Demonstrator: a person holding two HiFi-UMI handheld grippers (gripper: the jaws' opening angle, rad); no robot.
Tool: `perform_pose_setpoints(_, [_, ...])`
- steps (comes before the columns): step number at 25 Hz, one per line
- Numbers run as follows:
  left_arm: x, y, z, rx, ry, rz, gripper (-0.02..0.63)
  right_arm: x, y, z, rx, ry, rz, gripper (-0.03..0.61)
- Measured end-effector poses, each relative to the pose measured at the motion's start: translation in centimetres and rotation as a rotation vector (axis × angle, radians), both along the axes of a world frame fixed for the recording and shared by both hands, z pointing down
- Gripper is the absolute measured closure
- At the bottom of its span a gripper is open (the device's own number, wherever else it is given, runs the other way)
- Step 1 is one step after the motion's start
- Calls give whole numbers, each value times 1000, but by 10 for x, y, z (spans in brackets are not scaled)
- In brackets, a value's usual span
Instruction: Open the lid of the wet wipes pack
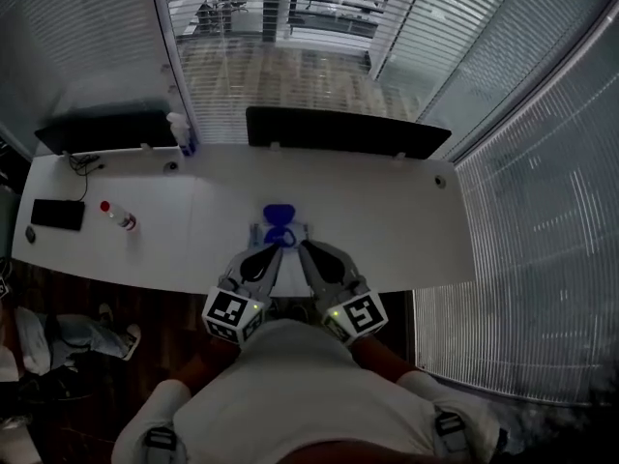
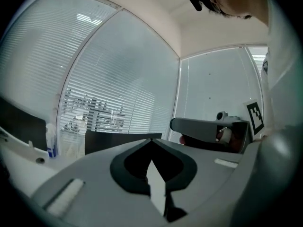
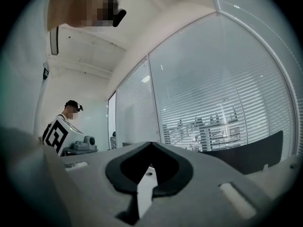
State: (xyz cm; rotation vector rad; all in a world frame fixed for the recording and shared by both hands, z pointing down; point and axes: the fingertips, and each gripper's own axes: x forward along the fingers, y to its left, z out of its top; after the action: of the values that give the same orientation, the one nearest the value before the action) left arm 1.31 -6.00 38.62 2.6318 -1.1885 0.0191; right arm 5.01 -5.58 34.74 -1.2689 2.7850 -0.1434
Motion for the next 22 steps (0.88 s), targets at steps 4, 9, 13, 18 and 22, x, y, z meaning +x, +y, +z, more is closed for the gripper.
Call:
perform_pose_setpoints(4, [6,10,-6,3,38,4,611,5,18,-12,27,-19,-15,577])
perform_pose_setpoints(9, [13,18,-19,32,38,13,612,14,25,-20,31,-25,-13,577])
perform_pose_setpoints(13, [13,15,-25,46,37,14,611,14,25,-18,15,-28,-10,577])
perform_pose_setpoints(18, [12,11,-26,57,38,14,611,8,26,-23,58,8,-28,578])
perform_pose_setpoints(22, [13,9,-26,67,40,17,611,9,23,-24,65,-1,-26,578])
